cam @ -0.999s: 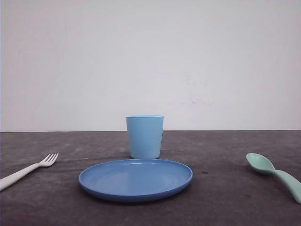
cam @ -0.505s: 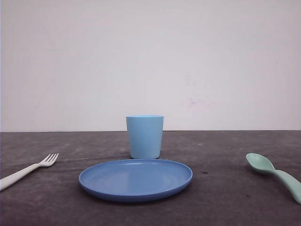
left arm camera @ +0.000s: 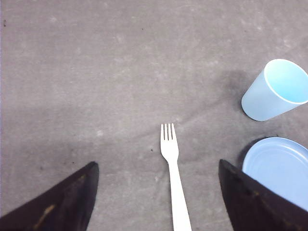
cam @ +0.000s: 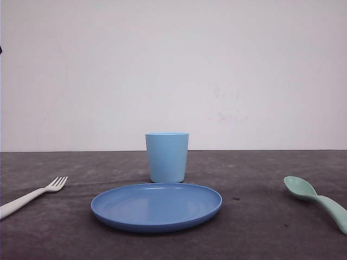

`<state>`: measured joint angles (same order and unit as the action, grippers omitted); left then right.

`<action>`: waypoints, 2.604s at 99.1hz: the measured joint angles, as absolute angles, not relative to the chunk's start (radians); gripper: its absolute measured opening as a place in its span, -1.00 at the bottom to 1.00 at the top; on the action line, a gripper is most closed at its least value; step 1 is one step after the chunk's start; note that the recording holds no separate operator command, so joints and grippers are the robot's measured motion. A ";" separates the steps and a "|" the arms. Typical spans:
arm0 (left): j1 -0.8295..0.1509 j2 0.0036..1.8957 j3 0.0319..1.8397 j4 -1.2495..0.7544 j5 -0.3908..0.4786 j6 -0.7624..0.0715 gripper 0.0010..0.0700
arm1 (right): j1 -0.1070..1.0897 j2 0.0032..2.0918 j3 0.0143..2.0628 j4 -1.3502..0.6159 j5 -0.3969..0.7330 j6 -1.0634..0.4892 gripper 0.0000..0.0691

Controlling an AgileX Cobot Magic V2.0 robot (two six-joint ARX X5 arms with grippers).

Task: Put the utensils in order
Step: 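Lower the left gripper onto the white fork and close on it, then lift the fork with the left gripper and lower it into the cup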

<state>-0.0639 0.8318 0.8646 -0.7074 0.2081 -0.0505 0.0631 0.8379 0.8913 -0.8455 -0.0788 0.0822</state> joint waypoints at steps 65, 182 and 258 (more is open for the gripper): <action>-0.303 1.222 0.865 -0.619 0.128 -0.136 0.35 | 0.063 0.838 0.891 -0.846 -0.079 0.082 0.97; -0.430 1.547 0.865 -0.497 -0.055 -0.181 -0.87 | 0.063 0.838 0.891 -0.887 -0.078 0.079 0.97; -0.435 1.297 0.913 -0.098 0.135 -0.173 -0.90 | 0.063 0.838 0.891 -0.891 -0.078 0.075 0.97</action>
